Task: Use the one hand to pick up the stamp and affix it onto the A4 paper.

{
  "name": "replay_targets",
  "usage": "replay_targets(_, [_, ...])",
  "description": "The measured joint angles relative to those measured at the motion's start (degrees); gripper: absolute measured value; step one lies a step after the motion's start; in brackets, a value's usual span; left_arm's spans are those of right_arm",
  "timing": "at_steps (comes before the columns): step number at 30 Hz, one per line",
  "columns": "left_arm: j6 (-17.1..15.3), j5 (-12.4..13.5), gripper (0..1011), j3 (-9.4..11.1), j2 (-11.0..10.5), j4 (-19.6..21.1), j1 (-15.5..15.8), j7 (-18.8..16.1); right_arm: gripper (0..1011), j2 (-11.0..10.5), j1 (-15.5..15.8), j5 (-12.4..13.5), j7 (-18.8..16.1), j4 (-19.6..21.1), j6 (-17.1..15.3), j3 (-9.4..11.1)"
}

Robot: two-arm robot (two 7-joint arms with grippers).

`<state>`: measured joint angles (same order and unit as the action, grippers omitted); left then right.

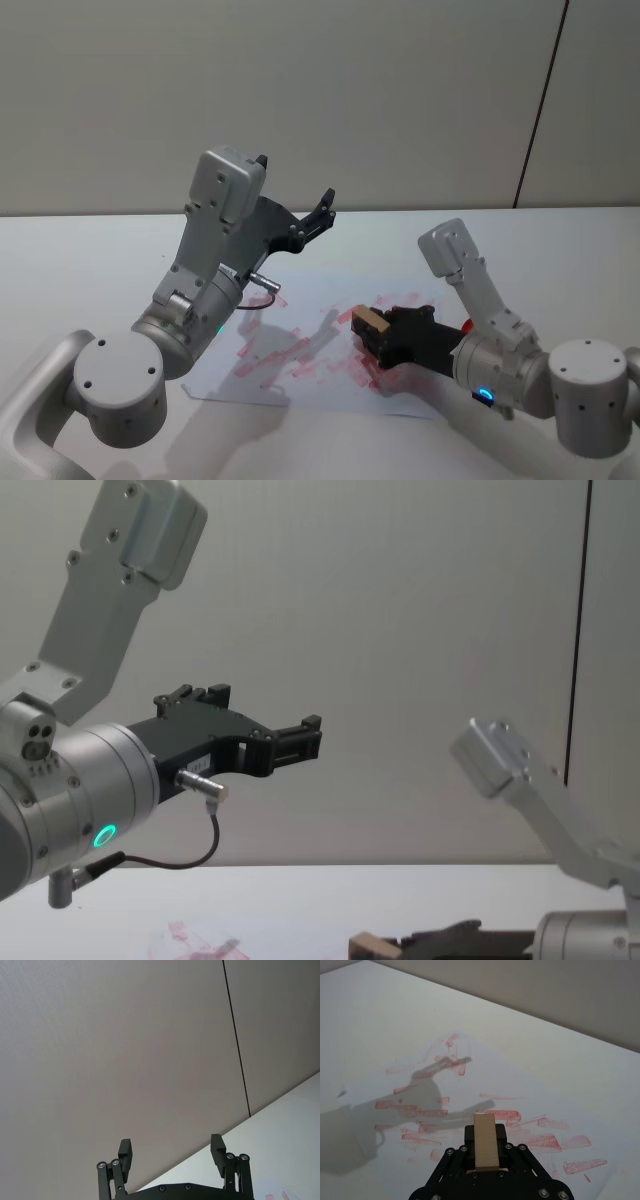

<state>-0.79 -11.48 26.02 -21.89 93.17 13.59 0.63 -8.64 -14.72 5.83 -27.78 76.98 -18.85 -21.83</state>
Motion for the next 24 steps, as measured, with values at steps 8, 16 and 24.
replay_targets(8, [0.00,0.00,1001,0.00,0.00,0.00,0.00,0.00,219,0.07,-0.01,-0.32,-0.02,-1.12,-0.83,-0.36])
replay_targets(16, [0.00,0.00,1001,0.00,0.00,0.00,0.00,0.00,219,0.10,-0.06,-0.72,-0.04,-1.88,-1.28,-0.56])
replay_targets(24, [0.00,0.00,1001,0.00,0.00,0.00,0.00,0.00,219,0.12,-0.29,-1.15,-0.19,-2.39,-1.25,-0.74])
